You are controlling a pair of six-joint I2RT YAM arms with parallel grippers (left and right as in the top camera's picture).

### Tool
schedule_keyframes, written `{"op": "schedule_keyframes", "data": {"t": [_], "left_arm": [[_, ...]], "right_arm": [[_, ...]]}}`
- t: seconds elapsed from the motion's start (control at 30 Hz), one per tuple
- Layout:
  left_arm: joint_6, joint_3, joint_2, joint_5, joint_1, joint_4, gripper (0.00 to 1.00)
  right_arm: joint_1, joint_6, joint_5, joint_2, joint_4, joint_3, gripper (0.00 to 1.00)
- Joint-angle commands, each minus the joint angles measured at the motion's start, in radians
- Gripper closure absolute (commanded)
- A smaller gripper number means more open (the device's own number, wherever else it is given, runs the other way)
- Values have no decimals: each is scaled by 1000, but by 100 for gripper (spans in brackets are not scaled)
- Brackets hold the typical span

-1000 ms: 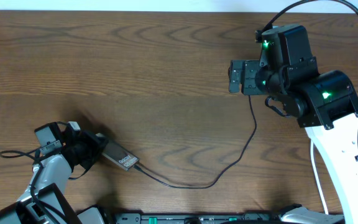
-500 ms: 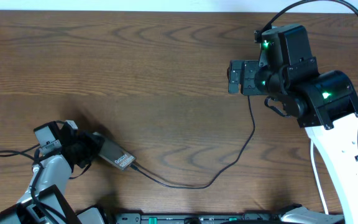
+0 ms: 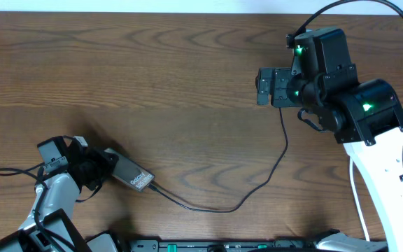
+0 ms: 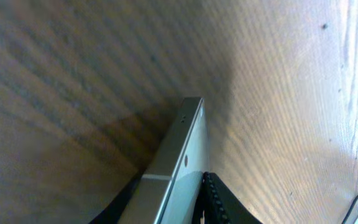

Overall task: Plug charger to phone and switch on socket
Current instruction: 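Lower the phone flat onto the table with the left gripper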

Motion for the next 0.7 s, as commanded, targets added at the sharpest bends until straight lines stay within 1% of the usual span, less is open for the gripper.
{"op": "schedule_keyframes", "data": {"t": [0.0, 0.2, 0.37, 0.47, 0.67], "left_arm": [[13, -16, 10, -61, 3, -48, 73], [1, -16, 10, -61, 3, -53, 72], [-14, -16, 10, -61, 3, -41, 66], [-13, -16, 10, -61, 3, -37, 64], [-13, -16, 10, -61, 3, -37, 64]], "right_arm": [[-7, 14, 1, 1, -1, 4, 1], [-7, 14, 1, 1, -1, 4, 1], [-7, 14, 1, 1, -1, 4, 1], [-7, 14, 1, 1, -1, 4, 1], [-7, 14, 1, 1, -1, 4, 1]]}}
